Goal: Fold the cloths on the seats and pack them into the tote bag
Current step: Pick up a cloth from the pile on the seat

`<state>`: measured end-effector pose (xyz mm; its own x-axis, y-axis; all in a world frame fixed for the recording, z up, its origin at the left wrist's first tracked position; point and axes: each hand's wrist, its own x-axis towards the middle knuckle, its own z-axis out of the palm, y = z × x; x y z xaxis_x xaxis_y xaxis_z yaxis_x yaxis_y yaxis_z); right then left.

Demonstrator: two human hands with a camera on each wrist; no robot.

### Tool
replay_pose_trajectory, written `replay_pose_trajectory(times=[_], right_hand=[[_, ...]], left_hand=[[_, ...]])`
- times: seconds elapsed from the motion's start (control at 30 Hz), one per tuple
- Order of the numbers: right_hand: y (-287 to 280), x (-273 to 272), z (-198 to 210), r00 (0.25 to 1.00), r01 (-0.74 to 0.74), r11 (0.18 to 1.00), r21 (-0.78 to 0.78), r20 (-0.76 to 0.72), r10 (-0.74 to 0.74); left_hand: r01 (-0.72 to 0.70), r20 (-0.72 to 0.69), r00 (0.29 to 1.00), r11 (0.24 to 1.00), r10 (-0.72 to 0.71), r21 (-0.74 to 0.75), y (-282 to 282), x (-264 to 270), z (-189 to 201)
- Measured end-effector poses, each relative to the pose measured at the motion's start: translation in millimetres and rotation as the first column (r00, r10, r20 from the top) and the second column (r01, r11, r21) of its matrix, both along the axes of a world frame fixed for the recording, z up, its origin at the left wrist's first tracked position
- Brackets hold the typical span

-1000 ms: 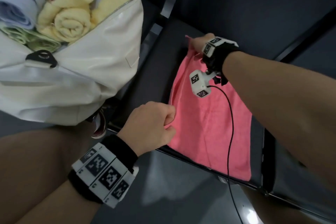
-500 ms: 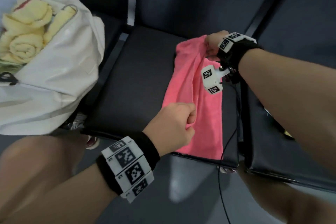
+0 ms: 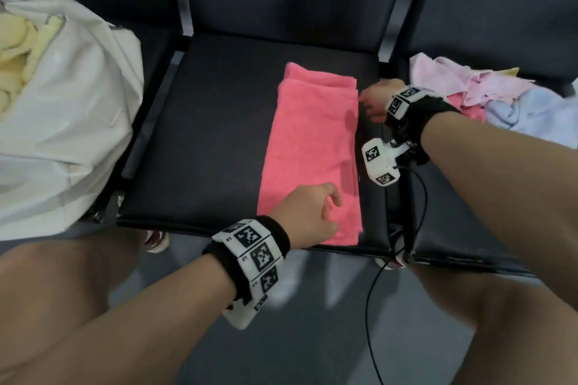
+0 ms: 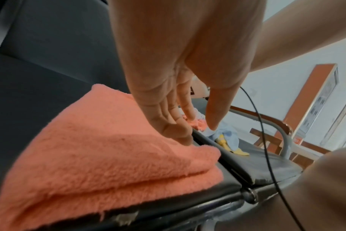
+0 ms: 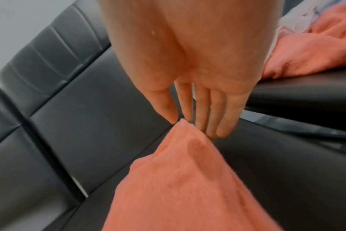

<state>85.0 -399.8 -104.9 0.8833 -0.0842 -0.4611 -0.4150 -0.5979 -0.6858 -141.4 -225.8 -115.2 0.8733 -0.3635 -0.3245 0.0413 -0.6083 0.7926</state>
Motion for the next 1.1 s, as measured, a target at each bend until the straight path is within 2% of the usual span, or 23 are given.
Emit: replay_pose_trajectory(times=[0.07, 0.13, 0.27, 0.33, 0.4, 0.43, 0.53, 0.67, 0.77, 0.9, 1.0, 1.1], right_hand=[[0, -19, 4, 0.993, -0.012, 0.991, -0.134, 0.117, 0.028], [5, -54, 7, 0.963, -0.080, 0.976, -0.202, 0.238, 0.128], [18, -146, -2, 0.838, -0.414, 0.886, -0.209, 0.294, 0.461], [18, -177, -18, 0.791, -0.478, 0.858, -0.188, 0.333, 0.513], [17, -198, -39, 0.762, -0.473, 0.859, -0.196, 0.398, 0.511], [17, -207, -46, 0.746, -0.473, 0.854, -0.216, 0.417, 0.519], [21, -221, -62, 0.626, -0.545, 0.779, -0.310, 0.468, 0.624], [19, -217, -58, 0.547, -0.599, 0.697, -0.394, 0.434, 0.716], [13, -212, -46, 0.502, -0.673, 0.587, -0.451, 0.304, 0.810], [8, -213, -43, 0.428, -0.703, 0.477, -0.527, 0.222, 0.876], [9, -218, -42, 0.419, -0.698, 0.462, -0.547, 0.212, 0.883], [4, -220, -42, 0.438, -0.695, 0.506, -0.511, 0.259, 0.861]], left_hand=[[0.000, 0.030, 1.000, 0.997, -0.003, 0.078, 4, -3, 2], [0.008, 0.080, 0.997, 0.979, -0.025, 0.203, 9, -6, 4], [-0.066, 0.220, 0.975, 0.910, -0.029, 0.409, 20, -19, -1], [-0.140, 0.302, 0.953, 0.888, 0.001, 0.437, 22, -27, -7], [-0.197, 0.351, 0.936, 0.876, 0.034, 0.439, 22, -33, -12], [-0.205, 0.354, 0.934, 0.871, 0.038, 0.446, 21, -35, -15], [-0.139, 0.291, 0.956, 0.856, -0.014, 0.497, 23, -38, -23], [-0.101, 0.309, 0.946, 0.810, -0.102, 0.577, 25, -40, -26], [-0.150, 0.360, 0.929, 0.797, -0.090, 0.585, 31, -42, -27], [-0.174, 0.397, 0.912, 0.780, -0.103, 0.602, 40, -48, -31], [-0.222, 0.463, 0.882, 0.791, -0.086, 0.571, 39, -53, -33], [-0.252, 0.476, 0.878, 0.793, -0.054, 0.555, 34, -53, -33]])
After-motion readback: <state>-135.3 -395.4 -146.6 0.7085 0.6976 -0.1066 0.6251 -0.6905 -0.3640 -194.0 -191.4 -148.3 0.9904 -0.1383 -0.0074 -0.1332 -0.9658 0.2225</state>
